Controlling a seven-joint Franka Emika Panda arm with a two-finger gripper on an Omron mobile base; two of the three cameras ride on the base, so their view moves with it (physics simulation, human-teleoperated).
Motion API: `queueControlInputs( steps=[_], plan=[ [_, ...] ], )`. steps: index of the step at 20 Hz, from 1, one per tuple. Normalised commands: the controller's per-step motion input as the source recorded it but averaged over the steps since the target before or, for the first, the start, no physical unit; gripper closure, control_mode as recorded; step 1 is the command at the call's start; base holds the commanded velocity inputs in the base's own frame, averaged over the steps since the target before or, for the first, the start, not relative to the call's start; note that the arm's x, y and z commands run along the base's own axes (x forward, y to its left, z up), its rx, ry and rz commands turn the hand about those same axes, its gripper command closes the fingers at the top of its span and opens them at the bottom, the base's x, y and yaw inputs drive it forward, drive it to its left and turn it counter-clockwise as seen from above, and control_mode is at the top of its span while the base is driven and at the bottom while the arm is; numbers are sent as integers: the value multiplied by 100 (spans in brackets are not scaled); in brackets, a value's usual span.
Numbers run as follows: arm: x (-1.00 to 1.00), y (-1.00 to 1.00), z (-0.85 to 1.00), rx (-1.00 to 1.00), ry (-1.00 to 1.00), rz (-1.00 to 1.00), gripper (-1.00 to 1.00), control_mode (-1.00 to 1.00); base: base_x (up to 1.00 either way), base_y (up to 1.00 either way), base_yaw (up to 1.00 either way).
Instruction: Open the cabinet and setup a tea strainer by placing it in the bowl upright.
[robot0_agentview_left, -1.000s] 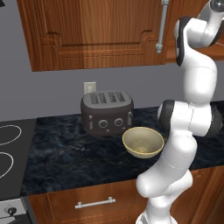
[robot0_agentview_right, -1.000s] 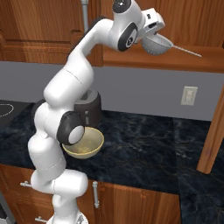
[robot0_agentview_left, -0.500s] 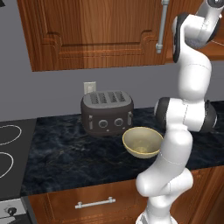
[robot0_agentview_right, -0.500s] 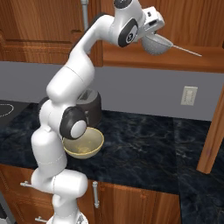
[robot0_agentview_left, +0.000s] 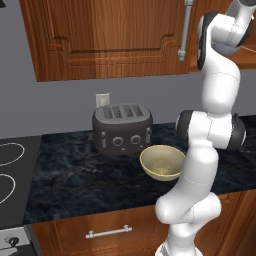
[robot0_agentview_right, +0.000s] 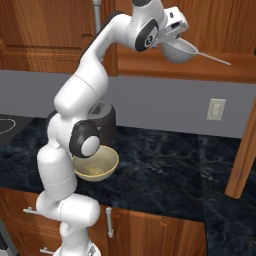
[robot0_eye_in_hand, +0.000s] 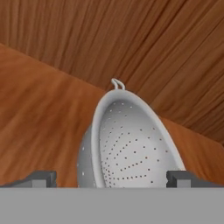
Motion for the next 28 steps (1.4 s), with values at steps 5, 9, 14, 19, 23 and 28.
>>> queueControlInputs(
  steps=[5, 9, 14, 19, 23, 28],
  plan=[
    [0, 0, -13, 2, 0, 6, -100, -100, 0, 0, 0],
    [0, 0, -12, 4, 2, 5, -100, -100, 0, 0, 0],
    [0, 0, -12, 4, 1, 5, -100, -100, 0, 0, 0],
    [0, 0, -14, 4, 2, 5, 100, -100, 0, 0, 0],
    [0, 0, -13, 4, 1, 5, 100, -100, 0, 0, 0],
    [0, 0, -10, 4, 1, 5, 100, -100, 0, 0, 0]
  ],
)
